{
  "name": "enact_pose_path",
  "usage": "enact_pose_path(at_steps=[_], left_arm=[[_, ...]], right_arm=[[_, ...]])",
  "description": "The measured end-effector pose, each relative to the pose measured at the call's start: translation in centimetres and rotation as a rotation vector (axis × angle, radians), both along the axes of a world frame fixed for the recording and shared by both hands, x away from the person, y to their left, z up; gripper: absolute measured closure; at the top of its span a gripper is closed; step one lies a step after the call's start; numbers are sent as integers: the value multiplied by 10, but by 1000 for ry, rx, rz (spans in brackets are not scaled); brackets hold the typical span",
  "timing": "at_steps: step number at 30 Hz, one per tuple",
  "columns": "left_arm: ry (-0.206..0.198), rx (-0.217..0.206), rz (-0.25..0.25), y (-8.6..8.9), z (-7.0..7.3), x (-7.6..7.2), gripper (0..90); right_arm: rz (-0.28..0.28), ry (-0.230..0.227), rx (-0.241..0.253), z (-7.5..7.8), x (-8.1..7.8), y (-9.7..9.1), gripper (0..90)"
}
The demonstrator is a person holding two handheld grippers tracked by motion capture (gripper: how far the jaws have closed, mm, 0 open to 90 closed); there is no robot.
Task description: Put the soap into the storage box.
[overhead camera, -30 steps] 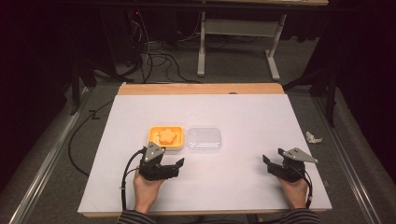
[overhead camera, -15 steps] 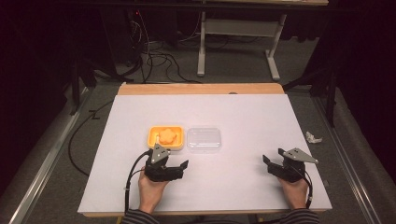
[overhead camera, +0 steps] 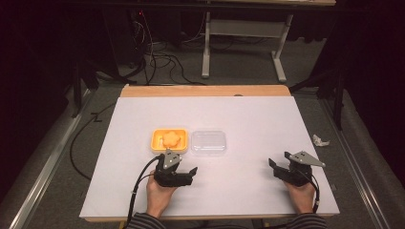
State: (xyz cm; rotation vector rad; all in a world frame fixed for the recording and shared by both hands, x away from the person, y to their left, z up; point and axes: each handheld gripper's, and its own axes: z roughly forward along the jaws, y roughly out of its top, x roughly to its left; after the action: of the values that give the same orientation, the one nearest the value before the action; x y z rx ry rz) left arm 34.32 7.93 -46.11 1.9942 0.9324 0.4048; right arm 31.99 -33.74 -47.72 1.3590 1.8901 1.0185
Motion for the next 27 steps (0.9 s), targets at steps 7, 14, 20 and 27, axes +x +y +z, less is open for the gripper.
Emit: enact_pose_path(at_steps=[7, 14, 20, 27], left_arm=[[-3, 6, -1, -7, -6, 4, 186], [-2, 55, 3, -12, -14, 6, 185], [-44, 76, 21, -17, -20, 7, 183], [-42, 39, 41, -15, -21, 8, 185]], right_arm=[[2, 0, 0, 0, 0, 0, 298], [-2, 6, 1, 0, 0, 1, 298], [-3, 0, -3, 0, 0, 0, 297], [-2, 0, 5, 0, -1, 0, 296]])
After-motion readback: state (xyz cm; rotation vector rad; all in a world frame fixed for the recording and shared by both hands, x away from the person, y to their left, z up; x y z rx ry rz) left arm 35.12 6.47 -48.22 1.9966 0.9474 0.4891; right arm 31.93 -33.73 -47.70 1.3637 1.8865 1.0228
